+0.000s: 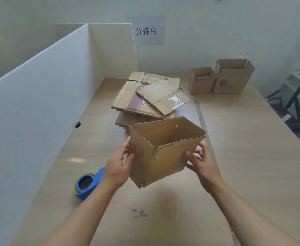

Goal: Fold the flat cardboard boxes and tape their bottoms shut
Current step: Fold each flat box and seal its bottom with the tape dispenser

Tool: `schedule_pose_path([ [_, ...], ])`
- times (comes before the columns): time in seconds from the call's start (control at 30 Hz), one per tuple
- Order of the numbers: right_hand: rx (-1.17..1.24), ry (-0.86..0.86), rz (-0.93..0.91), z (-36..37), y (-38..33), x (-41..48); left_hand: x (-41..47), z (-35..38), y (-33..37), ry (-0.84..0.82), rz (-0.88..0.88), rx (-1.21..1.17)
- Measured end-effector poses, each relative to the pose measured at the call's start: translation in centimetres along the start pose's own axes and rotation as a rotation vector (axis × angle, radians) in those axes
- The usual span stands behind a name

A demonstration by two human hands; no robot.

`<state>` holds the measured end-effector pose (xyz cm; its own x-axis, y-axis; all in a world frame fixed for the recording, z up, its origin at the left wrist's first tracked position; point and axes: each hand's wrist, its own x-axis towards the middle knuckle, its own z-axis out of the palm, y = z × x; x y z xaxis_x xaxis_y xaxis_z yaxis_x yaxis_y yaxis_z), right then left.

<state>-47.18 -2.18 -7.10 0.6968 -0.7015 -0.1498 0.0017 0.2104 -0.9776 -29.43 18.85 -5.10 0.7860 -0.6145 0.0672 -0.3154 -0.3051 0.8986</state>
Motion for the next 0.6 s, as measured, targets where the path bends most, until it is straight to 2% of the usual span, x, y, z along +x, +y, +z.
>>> schedule_pose_path([
  [0.13,-0.116,0.005,-0.007,-0.6,3.0,-3.4,-3.3,2.1,-2.4,-0.022,-0.088,-0.001],
  [0.3,-0.322,-0.077,-0.003,-1.5,5.6,-6.2,-6.5,2.5,-2.4,-0.040,-0.213,-0.306],
  [0.47,-0.440,-0.120,-0.049,-2.4,5.6,-7.1,-8.9,1.2,-2.5,-0.092,-0.187,-0.411],
  [0.6,-0.337,-0.147,-0.064,-1.9,4.8,-6.6,-9.6,0.9,-2.3,-0.159,-0.140,-0.374],
])
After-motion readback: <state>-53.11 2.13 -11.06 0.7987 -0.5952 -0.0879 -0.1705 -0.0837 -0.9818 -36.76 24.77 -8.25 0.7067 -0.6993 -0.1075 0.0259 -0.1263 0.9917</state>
